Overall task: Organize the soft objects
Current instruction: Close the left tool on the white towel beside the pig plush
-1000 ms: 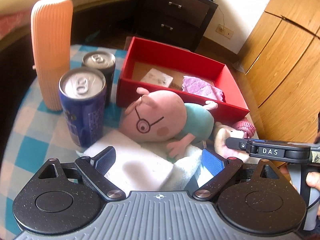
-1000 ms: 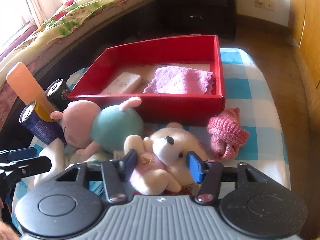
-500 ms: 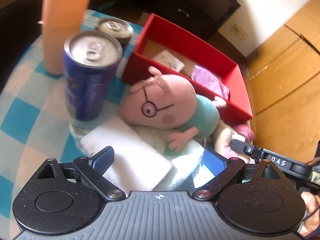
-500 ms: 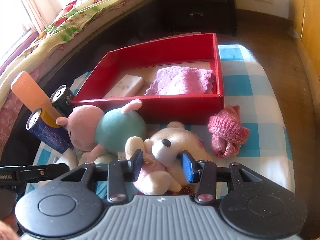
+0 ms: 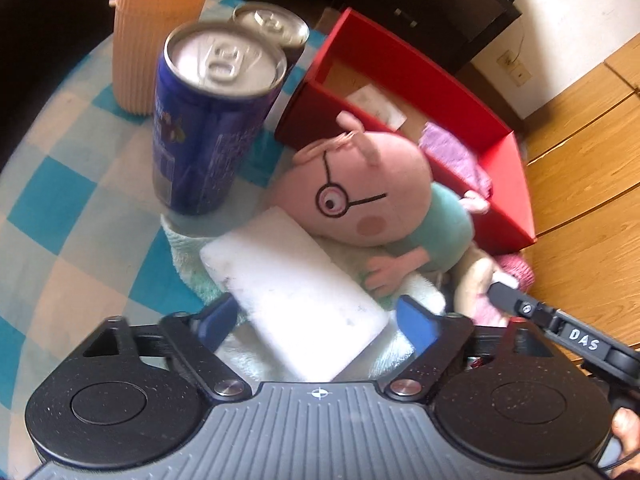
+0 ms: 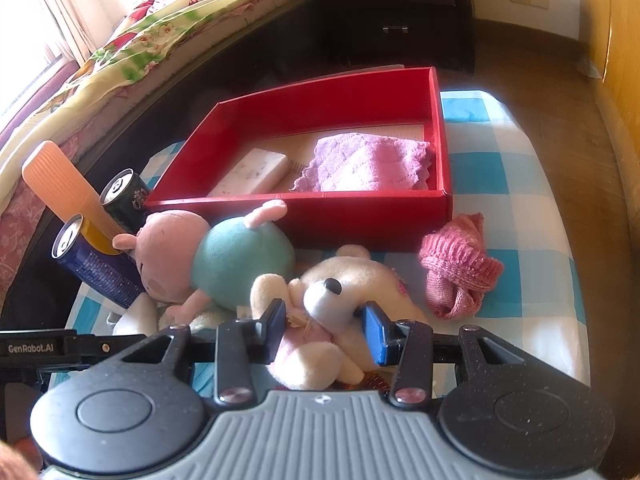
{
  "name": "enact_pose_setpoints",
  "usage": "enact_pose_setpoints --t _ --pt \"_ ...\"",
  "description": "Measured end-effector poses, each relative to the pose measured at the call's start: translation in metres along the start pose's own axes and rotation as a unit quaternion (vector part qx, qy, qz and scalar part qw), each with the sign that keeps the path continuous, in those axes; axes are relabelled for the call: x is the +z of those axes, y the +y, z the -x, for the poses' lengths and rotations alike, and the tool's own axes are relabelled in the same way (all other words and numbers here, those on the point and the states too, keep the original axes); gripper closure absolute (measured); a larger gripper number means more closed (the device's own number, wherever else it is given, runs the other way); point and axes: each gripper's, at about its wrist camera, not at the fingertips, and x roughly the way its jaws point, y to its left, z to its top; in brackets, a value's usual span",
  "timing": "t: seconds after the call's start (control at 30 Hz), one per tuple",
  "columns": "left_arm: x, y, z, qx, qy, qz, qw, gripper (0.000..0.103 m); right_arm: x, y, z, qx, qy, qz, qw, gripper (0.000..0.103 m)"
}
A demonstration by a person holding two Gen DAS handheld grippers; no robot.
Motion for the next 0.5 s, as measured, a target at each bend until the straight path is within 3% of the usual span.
enact_pose_setpoints --t 0.13,0.33,0.4,0.5 --pt "0.0 0.003 0.005 -0.007 -0.001 0.008 0.9999 0.061 0.001 -0.002 0.002 0.006 -0.001 -0.004 1.0 0.087" --pt "0.0 0.008 0.014 -0.006 -0.019 0.003 0.9998 0.084 0.001 -0.001 0.006 0.009 -0.01 -0.006 1.0 0.095" --pt "0.0 0.013 0.018 -0.013 -0.019 0.009 0.9997 0.084 0.001 -0.001 0.007 0.012 -0.012 -0.008 1.0 0.095" --pt "-0.002 0.024 0.013 -0.008 -0.008 0.035 0.9993 0.071 0.002 0.0 0.006 0.012 -0.01 -0.006 1.0 0.095"
